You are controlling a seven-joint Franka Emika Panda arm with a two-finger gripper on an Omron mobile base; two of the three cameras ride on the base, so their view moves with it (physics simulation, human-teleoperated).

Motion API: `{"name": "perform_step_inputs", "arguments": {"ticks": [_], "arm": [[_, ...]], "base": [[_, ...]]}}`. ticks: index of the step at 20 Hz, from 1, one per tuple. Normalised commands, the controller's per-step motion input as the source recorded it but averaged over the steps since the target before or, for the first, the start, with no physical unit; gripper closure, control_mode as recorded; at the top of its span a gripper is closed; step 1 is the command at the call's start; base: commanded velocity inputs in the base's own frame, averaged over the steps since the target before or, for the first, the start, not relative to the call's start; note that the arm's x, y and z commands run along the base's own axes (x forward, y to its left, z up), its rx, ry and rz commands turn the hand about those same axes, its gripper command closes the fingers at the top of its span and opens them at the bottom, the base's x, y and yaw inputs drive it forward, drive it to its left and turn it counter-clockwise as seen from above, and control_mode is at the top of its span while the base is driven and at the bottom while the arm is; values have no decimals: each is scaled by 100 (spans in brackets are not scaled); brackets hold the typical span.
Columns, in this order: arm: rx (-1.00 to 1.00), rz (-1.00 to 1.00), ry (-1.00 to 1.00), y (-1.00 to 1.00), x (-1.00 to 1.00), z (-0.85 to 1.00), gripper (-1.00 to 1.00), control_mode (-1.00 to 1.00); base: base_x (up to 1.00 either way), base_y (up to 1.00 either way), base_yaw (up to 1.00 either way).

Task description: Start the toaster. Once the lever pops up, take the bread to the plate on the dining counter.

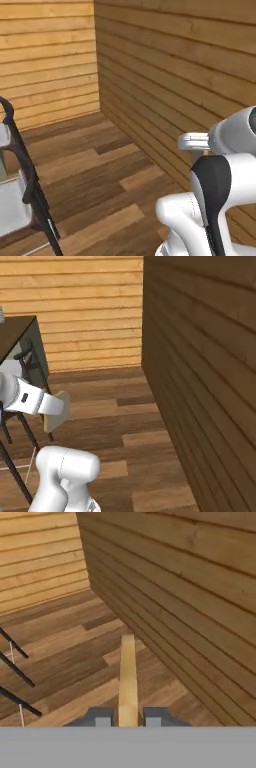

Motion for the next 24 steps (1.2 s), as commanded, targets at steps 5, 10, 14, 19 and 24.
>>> {"name": "perform_step_inputs", "arguments": {"ticks": [5, 10, 14, 19, 24], "arm": [[0, 0, 0, 0, 0, 0, 100, 100], [0, 0, 0, 0, 0, 0, 100, 100], [0, 0, 0, 0, 0, 0, 100, 100], [0, 0, 0, 0, 0, 0, 100, 100], [0, 0, 0, 0, 0, 0, 100, 100]], "base": [[58, -22, 91], [61, -21, 85], [47, -4, 82], [4, -54, 74], [23, -43, 84]]}}
